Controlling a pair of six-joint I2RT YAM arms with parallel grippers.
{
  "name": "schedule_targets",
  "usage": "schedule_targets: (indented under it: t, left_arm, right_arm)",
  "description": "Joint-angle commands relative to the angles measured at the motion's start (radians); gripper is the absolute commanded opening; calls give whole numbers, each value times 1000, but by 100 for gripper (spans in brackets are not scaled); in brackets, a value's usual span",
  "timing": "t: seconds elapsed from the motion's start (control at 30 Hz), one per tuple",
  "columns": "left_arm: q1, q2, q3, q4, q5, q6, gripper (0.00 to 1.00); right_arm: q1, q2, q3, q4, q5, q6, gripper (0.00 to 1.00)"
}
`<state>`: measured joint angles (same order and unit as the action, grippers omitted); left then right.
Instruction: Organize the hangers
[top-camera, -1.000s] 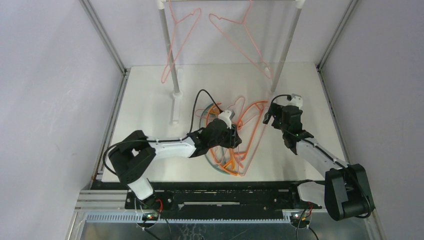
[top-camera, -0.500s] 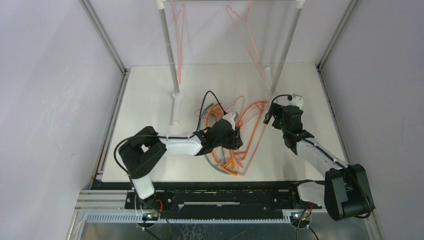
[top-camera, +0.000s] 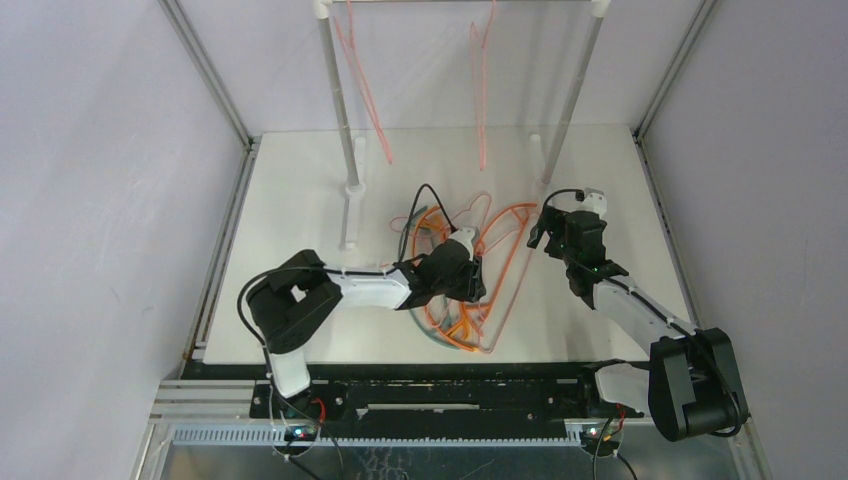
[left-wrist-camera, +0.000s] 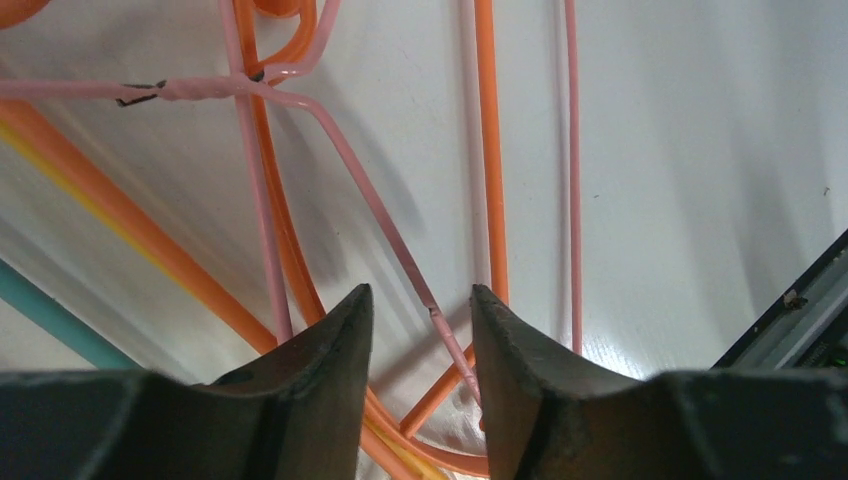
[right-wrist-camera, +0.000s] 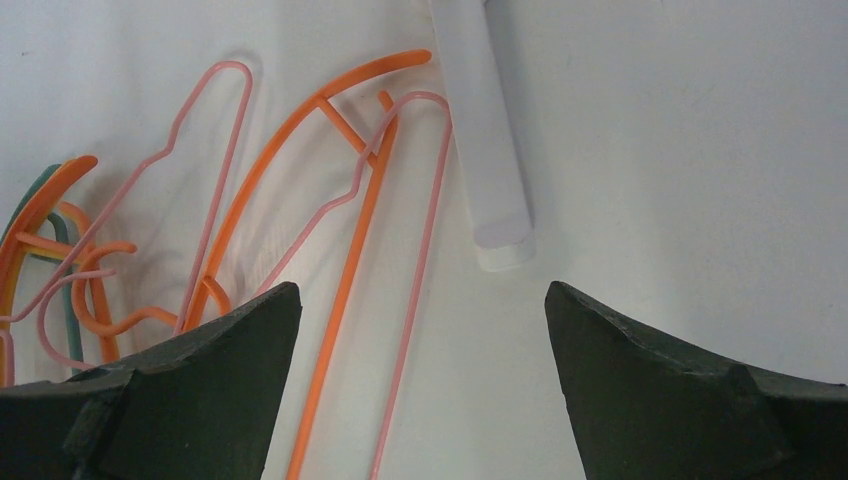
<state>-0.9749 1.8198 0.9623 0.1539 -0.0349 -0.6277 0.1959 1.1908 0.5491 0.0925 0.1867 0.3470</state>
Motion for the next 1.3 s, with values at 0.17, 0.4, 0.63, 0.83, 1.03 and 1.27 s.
schedule_targets:
  t: [0.17,0.4,0.63,0.83,1.03,1.27]
  left_arm:
    - [-10,51,90,-41,-10,2,32]
    - [-13,88,115,-51,-7,3,41]
    - [-15,91,127,-66,-16,20,17]
    - [-15,64,112,-58,-32,58,0]
    - [-19,-72,95,-101,-106,130,0]
    - [-27,-281,98,-251,-282,244,0]
  right_arm:
    - [-6,-22,40,12,-2,3,100]
    - [-7,-25,40,12,-12,1,100]
    - [-9,-23,40,16,-15,1,99]
    - [-9,-25,40,17,-19,3,99]
    - [-10,-23,40,20,-18,6,100]
    - [-9,-26,40,16,-9,9,99]
